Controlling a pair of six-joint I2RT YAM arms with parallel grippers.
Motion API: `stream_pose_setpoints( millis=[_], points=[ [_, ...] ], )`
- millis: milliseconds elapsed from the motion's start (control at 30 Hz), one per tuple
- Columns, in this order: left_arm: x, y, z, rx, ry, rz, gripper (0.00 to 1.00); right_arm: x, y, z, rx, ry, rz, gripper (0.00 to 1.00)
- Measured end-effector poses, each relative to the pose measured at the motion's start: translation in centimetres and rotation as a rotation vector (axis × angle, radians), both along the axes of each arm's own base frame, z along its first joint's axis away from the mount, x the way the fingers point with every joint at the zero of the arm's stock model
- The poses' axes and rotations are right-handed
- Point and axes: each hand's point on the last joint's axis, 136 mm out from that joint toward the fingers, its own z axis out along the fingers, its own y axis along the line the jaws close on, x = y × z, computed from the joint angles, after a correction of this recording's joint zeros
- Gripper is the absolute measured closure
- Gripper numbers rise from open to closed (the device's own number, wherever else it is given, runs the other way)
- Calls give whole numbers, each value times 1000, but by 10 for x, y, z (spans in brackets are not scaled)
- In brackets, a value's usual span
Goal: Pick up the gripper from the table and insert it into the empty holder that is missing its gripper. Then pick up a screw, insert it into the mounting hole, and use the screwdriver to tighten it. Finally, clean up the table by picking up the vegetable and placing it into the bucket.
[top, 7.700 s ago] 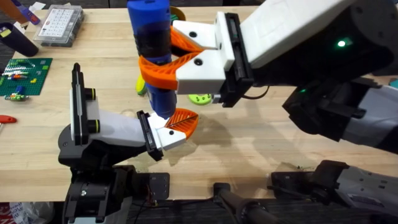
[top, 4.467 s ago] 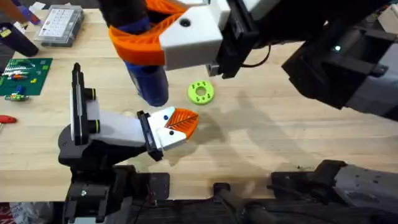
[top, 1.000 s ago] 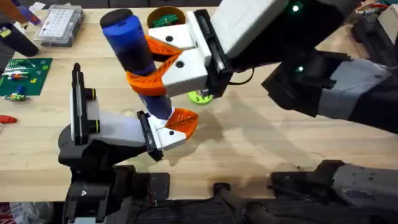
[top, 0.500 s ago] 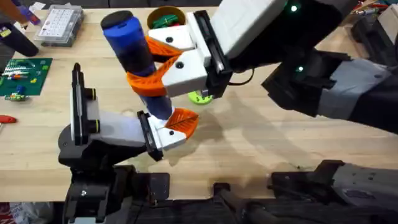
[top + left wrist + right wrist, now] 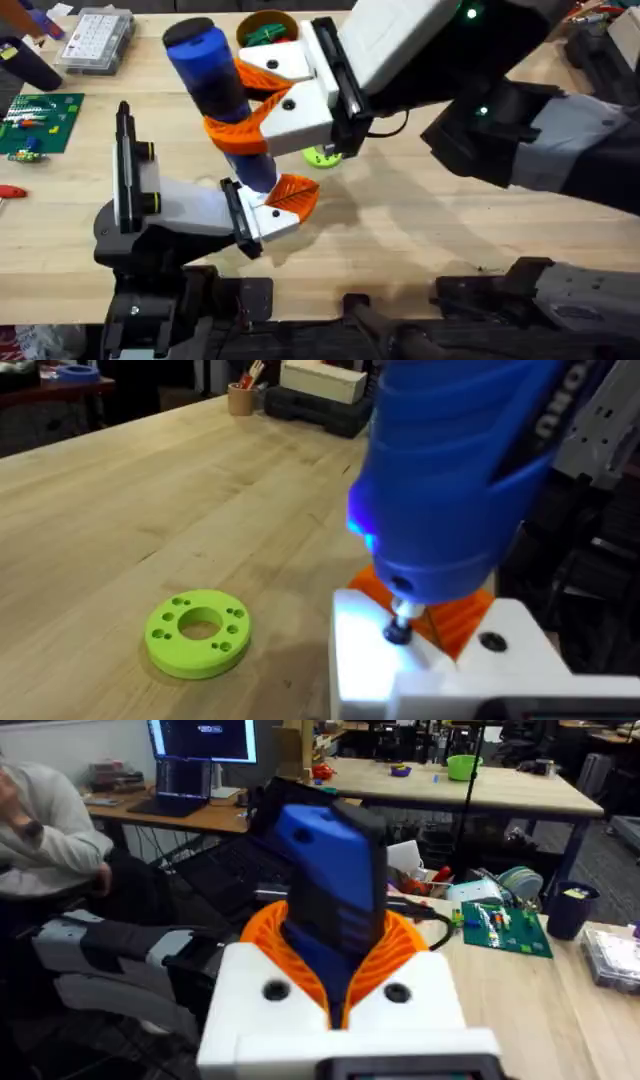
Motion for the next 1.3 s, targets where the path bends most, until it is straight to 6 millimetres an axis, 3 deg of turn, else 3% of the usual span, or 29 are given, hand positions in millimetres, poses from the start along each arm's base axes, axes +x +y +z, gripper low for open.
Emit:
stream_pose_setpoints(
  millis=[1300],
  points=[
    [0,0,0,-3,7,0,989,9,4,-3,-5,42,-32,967]
  ],
)
